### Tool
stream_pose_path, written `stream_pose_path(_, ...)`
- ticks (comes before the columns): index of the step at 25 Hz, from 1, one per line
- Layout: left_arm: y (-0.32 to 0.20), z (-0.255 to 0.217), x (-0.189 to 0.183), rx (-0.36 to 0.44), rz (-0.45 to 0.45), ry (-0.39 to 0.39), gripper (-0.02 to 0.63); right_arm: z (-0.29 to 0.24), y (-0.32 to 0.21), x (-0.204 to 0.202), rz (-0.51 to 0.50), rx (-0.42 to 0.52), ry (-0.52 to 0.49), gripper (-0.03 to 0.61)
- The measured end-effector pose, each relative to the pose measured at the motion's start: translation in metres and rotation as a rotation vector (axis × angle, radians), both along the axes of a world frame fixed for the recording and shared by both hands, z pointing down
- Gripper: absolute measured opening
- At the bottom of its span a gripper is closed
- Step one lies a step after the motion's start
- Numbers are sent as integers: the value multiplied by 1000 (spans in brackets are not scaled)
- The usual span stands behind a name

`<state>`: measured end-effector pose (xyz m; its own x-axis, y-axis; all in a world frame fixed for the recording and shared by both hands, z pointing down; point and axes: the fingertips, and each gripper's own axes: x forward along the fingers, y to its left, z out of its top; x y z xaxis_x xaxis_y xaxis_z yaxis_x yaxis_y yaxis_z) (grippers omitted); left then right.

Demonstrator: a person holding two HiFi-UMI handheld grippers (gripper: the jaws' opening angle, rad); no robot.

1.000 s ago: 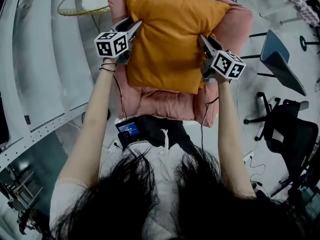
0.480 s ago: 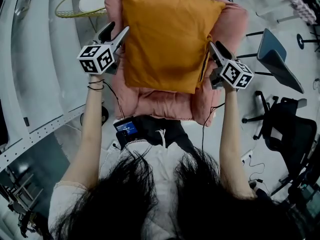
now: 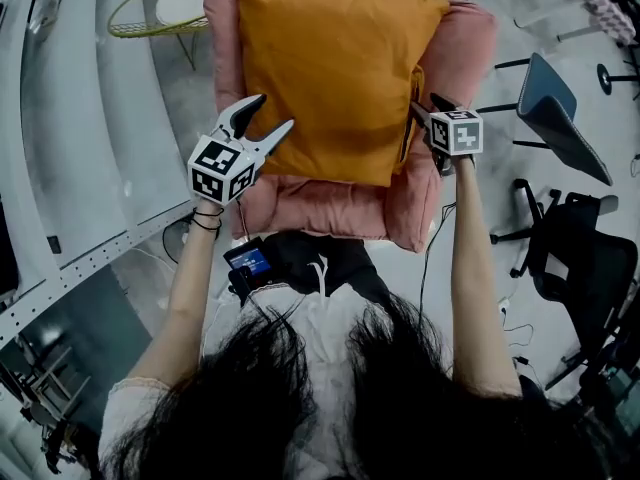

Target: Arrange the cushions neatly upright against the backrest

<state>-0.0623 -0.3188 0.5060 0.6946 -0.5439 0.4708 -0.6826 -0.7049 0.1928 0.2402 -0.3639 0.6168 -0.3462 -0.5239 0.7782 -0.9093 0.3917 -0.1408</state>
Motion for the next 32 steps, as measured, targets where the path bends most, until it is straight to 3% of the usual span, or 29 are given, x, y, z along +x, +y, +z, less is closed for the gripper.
stream_pose_path(9,38,11,52,-36,126,-10,273,31,-22,-10,74,-28,-105,219)
stream_pose_path(12,44,17,63,-45,154,-23,273,35,-25,-16,84,-27,-93,147)
stream_pose_path(15,42,20,77,-44,169,-24,273,32,-19,-14,158,-32,-124,103)
stream_pose_path(19,20,31,95,-43,114,-25,273,15,-1,-19,245,-18,-274,81)
stream_pose_path(23,-4,49,101,-13,48,-99,273,-6,19,-16,325,36,-340,78)
stream_pose_path(26,-12,53,104,35,40,-132,273,-24,35,-5,371,97,-334,77)
stream_pose_path(32,-19,56,99,50,25,-102,275,-57,65,11,445,211,-314,75)
